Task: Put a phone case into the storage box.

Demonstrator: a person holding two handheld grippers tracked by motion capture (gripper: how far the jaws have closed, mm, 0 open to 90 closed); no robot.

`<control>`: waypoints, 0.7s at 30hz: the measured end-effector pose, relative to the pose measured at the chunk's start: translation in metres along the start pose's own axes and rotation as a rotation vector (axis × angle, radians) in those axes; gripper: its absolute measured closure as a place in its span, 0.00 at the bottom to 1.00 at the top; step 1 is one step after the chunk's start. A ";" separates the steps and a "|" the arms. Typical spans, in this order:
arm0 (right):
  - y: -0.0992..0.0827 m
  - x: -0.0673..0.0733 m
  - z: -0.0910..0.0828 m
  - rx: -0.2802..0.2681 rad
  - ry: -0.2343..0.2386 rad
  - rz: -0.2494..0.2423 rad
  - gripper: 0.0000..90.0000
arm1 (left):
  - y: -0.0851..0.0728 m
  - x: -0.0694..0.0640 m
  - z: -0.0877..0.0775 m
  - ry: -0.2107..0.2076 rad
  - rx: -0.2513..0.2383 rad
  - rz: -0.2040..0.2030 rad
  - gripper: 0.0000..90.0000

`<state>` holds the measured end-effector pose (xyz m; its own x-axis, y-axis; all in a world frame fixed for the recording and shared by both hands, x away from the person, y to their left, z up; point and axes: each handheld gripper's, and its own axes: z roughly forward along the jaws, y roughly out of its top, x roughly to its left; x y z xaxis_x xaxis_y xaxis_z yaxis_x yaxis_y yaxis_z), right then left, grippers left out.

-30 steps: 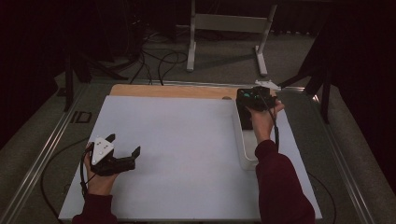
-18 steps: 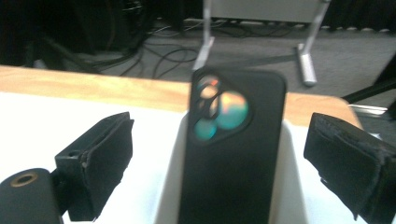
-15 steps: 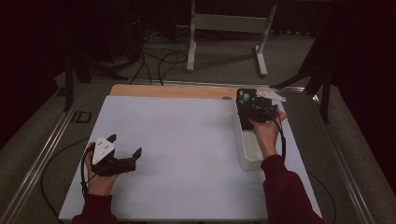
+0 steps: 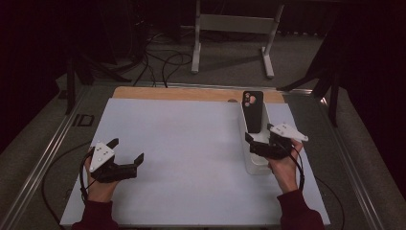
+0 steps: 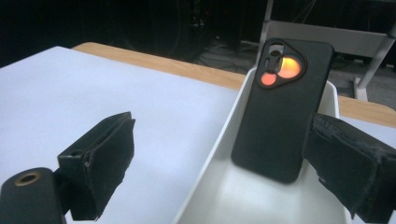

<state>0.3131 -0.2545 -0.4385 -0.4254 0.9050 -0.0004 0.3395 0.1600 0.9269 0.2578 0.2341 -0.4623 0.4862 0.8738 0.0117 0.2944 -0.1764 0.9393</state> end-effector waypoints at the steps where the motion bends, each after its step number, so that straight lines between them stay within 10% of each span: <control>1: -0.004 0.001 -0.006 -0.007 0.005 0.006 0.10 | 0.000 0.000 0.000 -0.004 -0.001 0.002 0.00; 9: -0.041 0.012 -0.047 -0.067 0.049 0.002 0.10 | -0.002 0.001 -0.004 -0.022 -0.007 0.015 0.00; 21: -0.052 0.012 -0.058 -0.098 0.089 -0.024 0.10 | -0.005 -0.001 -0.006 -0.047 -0.008 0.022 0.00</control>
<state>0.2416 -0.2746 -0.4647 -0.5063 0.8623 0.0064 0.2470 0.1380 0.9591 0.2506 0.2371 -0.4652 0.5303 0.8477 0.0165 0.2765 -0.1913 0.9418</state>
